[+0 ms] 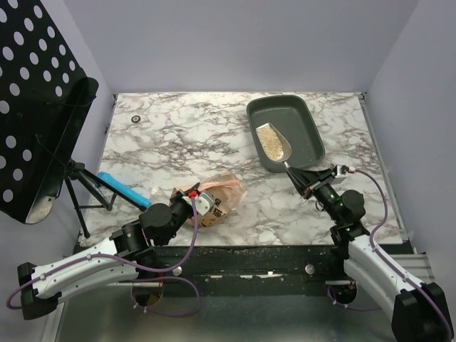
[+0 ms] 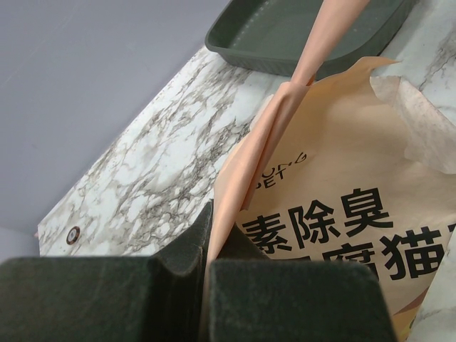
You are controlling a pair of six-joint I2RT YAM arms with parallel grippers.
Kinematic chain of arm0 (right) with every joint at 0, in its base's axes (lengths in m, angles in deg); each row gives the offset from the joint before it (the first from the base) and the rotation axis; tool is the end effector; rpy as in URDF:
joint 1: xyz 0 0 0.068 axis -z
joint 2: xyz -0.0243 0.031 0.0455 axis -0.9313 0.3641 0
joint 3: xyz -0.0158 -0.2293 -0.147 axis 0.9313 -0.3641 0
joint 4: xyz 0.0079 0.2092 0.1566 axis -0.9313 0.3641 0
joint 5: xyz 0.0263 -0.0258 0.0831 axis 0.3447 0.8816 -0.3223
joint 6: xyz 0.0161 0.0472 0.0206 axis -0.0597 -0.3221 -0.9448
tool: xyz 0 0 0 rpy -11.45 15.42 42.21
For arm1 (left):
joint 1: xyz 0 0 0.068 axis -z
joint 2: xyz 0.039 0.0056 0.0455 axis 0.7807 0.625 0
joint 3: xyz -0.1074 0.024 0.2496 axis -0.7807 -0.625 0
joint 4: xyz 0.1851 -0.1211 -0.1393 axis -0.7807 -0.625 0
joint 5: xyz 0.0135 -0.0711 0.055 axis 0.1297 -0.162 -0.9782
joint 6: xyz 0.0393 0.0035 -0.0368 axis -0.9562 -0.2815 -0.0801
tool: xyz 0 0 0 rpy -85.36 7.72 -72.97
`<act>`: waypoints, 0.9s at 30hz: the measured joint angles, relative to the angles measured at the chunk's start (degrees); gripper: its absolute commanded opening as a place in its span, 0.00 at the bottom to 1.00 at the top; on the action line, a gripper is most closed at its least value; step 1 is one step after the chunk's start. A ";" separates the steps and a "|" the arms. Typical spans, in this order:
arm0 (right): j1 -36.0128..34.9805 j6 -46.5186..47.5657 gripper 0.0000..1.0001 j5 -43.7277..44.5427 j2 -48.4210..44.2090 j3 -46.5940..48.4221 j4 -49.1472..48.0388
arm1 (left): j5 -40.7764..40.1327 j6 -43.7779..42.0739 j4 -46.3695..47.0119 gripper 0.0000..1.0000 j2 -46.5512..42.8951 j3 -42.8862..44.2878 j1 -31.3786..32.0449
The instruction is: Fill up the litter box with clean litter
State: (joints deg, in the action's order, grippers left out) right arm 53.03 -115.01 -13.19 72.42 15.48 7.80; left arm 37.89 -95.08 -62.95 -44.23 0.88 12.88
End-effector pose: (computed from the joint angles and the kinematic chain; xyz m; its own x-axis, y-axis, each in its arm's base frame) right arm 0.1515 0.0531 0.2100 -0.5323 0.8456 -0.0403 -0.1126 -0.0235 0.9934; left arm 0.0749 -0.1147 0.2724 0.1910 0.4158 -0.8892 0.5410 0.7112 0.4488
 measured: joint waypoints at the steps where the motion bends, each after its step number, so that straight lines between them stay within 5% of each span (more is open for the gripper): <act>1: 0.00 0.61 0.00 0.96 1.20 0.00 -0.74 | 0.00 0.00 0.00 0.00 -0.04 0.00 0.00; 9: 0.00 8.20 0.00 9.70 5.25 4.83 4.35 | 0.00 0.17 0.00 0.00 -0.13 0.00 0.00; 27: 0.74 41.35 0.00 23.06 26.08 34.21 45.20 | -0.15 0.33 0.00 0.00 -0.20 0.00 0.00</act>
State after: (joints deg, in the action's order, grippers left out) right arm 53.77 -73.66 9.87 98.50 49.69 53.00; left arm 37.74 -94.76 -62.95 -44.43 0.88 12.88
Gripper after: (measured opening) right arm 0.321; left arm 0.012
